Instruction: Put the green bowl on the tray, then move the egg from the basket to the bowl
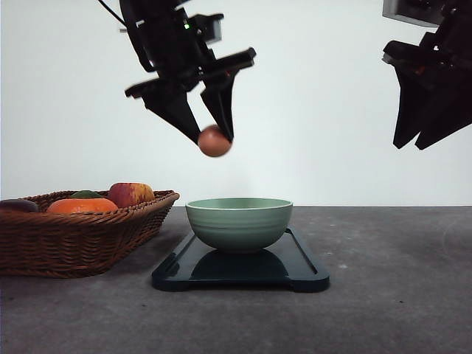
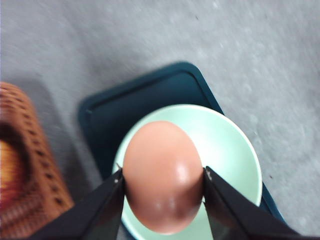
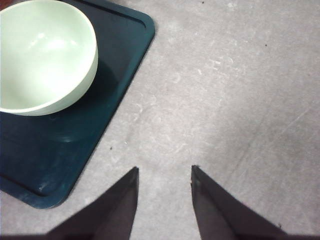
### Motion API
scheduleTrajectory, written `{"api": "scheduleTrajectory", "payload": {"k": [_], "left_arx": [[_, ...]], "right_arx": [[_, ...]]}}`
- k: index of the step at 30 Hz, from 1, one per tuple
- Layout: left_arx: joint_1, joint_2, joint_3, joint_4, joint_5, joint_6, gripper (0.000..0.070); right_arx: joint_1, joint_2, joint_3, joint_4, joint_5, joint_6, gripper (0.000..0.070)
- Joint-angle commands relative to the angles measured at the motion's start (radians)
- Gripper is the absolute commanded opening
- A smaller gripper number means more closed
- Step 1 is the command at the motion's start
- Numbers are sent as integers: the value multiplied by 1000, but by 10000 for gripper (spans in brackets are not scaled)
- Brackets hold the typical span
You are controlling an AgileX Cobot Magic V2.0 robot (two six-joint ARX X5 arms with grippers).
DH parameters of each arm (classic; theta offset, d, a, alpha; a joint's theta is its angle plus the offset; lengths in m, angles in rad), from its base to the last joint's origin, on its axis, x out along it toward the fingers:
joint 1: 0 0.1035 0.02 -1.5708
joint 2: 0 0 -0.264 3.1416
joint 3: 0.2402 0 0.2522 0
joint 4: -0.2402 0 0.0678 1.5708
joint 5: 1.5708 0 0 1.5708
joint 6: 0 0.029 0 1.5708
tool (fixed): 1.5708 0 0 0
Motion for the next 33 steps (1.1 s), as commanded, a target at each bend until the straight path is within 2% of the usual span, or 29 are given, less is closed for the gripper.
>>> {"api": "scheduleTrajectory", "payload": {"k": [1, 21, 33], "left_arx": [[-14, 37, 29, 13, 7, -4, 228], [-40, 227, 30, 68, 25, -3, 228], [-42, 255, 30, 115, 25, 4, 228]], "right_arx": [[5, 8, 3, 6, 0, 3, 197], [5, 8, 3, 1, 0, 3, 197], [5, 8, 3, -13, 0, 3, 197]]}}
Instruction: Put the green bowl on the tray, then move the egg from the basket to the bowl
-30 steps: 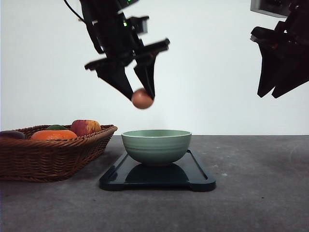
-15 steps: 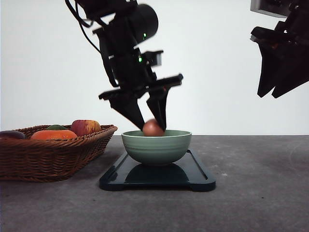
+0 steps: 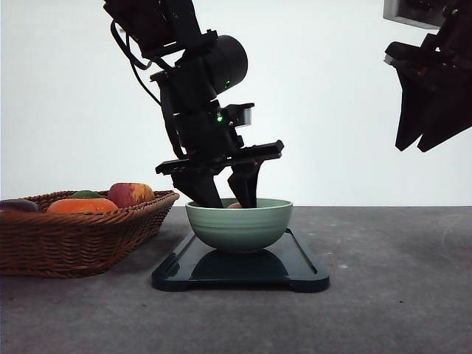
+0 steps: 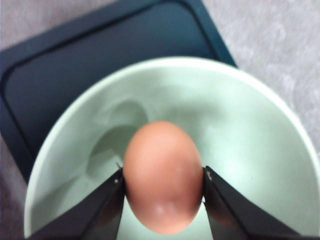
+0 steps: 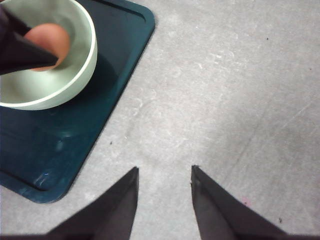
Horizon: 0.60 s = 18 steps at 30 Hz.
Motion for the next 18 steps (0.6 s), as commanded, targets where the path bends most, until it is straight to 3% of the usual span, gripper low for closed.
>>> {"api": "scheduleTrajectory", "payload": {"k": [1, 18], "left_arx": [[-9, 24, 28, 15, 1, 3, 228], [-13, 41, 28, 27, 1, 3, 228]], "right_arx": [[4, 8, 3, 4, 0, 3, 197], [5, 8, 3, 3, 0, 3, 197]]}}
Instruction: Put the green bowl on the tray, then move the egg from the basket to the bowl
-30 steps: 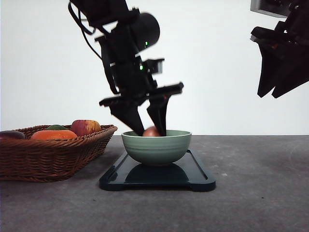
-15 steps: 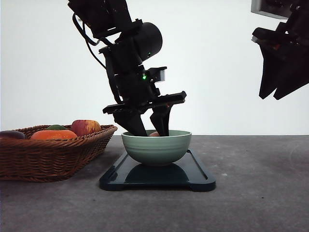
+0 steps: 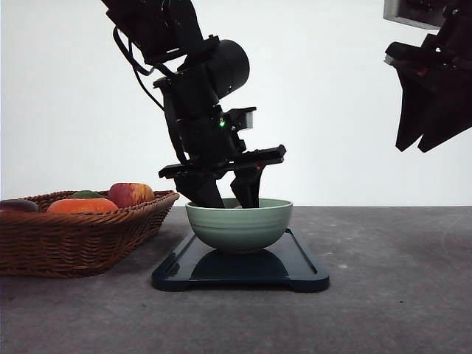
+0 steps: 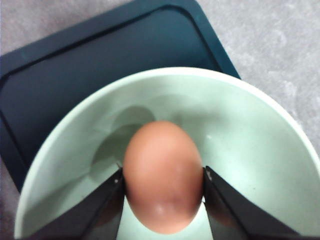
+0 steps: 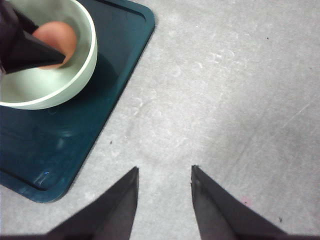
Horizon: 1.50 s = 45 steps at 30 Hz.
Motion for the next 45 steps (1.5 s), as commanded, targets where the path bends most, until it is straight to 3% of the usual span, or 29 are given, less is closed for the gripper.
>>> {"api": "scheduleTrajectory", "payload": {"k": [1, 14, 20, 33, 37, 41, 45], "left_arx": [[-11, 24, 26, 6, 1, 3, 228], [-11, 39, 26, 0, 1, 0, 232], [-11, 38, 26, -1, 1, 0, 390], [-11, -84, 29, 25, 1, 1, 390], [-11, -160, 29, -28, 1, -13, 390], [0, -243, 28, -84, 1, -79, 390], [4, -338, -3, -80, -3, -64, 388]], "right_arx": [[5, 8, 3, 5, 0, 3, 197], [5, 8, 3, -1, 0, 3, 197], [4, 8, 3, -9, 0, 3, 197], [4, 8, 3, -21, 0, 3, 197], [4, 8, 3, -21, 0, 3, 197], [5, 8, 3, -21, 0, 3, 197], [4, 8, 3, -21, 0, 3, 197]]}}
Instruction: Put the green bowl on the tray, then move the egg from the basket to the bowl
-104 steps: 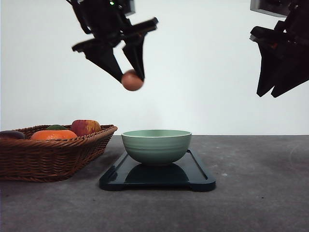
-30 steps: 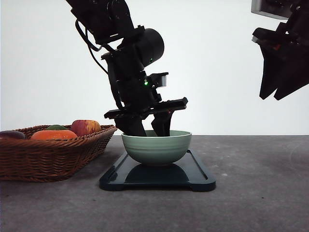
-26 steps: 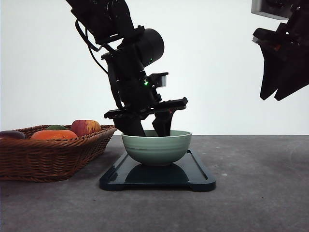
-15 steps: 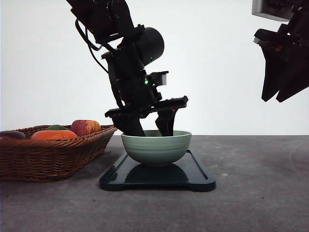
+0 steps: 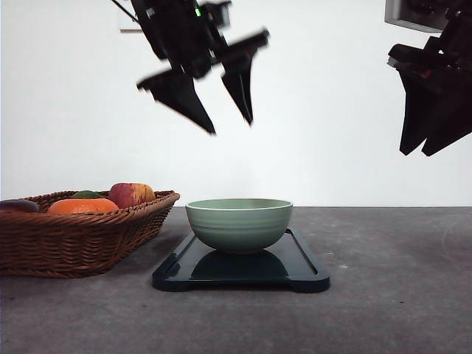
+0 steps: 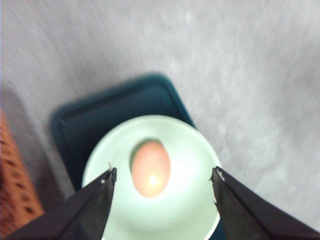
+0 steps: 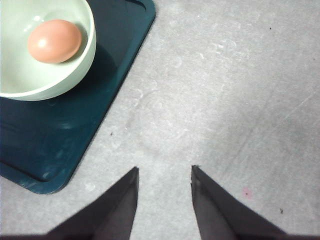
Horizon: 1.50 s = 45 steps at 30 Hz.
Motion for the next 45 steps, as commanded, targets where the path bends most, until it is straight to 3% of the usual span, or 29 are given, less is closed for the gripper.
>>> {"api": "scheduleTrajectory", "payload": {"k": [1, 9, 17, 23, 32, 33, 34, 35, 38, 45], "left_arx": [[-5, -43, -14, 21, -5, 7, 388], [11, -322, -350, 163, -10, 13, 387], [83, -631, -646, 163, -10, 13, 387], [138, -745, -704, 89, -10, 12, 387], [143, -751, -703, 73, -9, 12, 385], [143, -751, -703, 73, -7, 12, 346], [143, -751, -703, 72, -6, 13, 218], [143, -752, -702, 69, -6, 14, 33], [143, -753, -702, 64, -6, 12, 0], [143, -753, -702, 72, -6, 12, 0]], "right_arx": [[5, 8, 3, 6, 0, 3, 197], [5, 8, 3, 11, 0, -5, 197], [5, 8, 3, 11, -1, -10, 197], [7, 8, 3, 6, -6, -8, 198], [10, 8, 3, -24, -11, -8, 197], [10, 8, 4, -21, -11, -8, 165], [9, 8, 4, -20, -11, -8, 95], [9, 8, 4, -19, -11, -8, 0], [10, 8, 4, -21, -12, -7, 10], [10, 7, 4, -26, 0, -8, 10]]}}
